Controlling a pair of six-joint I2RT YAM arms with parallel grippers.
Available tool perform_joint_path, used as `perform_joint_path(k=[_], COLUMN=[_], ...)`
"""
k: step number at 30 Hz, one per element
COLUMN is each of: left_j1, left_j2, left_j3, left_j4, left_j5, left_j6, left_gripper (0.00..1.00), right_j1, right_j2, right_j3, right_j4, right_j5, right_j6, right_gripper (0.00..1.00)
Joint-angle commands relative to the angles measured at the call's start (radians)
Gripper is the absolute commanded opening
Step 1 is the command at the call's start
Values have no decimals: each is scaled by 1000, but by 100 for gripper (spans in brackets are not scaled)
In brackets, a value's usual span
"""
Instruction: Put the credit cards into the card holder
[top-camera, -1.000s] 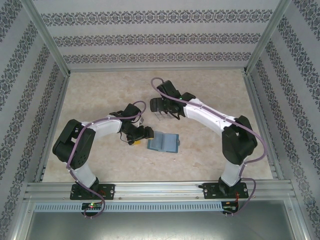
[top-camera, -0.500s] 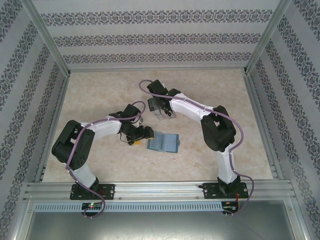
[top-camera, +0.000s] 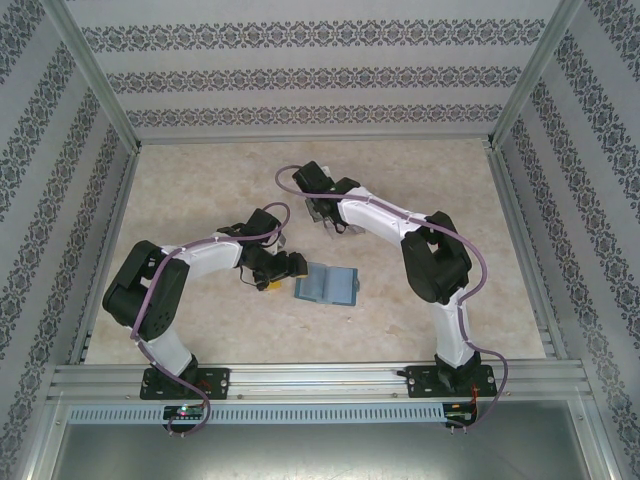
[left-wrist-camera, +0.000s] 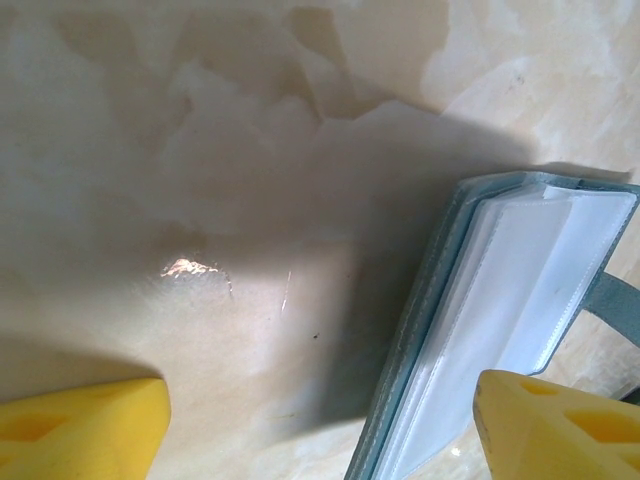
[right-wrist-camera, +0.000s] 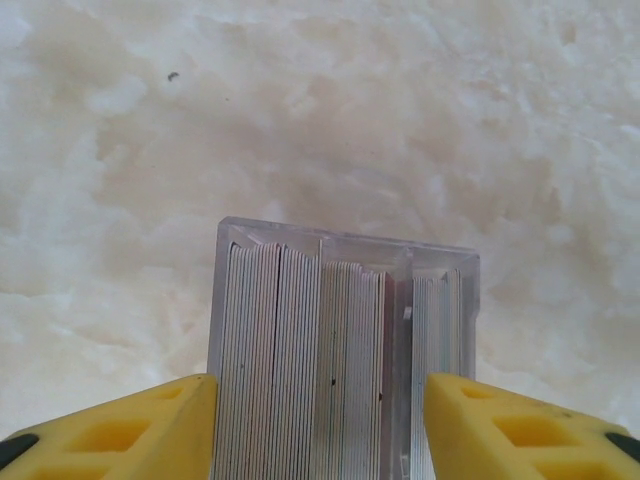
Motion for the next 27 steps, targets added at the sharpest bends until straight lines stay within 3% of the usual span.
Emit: perform_joint_path(k=[1, 12, 24, 27], left_j1=[-49, -50, -50, -50], left_j2=[119, 115, 119, 119], left_j3=[-59, -76, -74, -77], left_j4=[200, 218, 214, 214], left_j5=[5, 22, 22, 22], left_j6=[9, 7, 10, 10], left_gripper=[83, 83, 83, 83], right_j1=[17, 23, 21, 10], right_j2=[-27, -32, -52, -54], right_j3=[30, 25, -2, 6], right_j4=[-37, -46, -64, -81], right_j5=[100, 147, 100, 66], right_j6=[-46, -108, -141, -117], right_gripper=[55, 43, 1, 0])
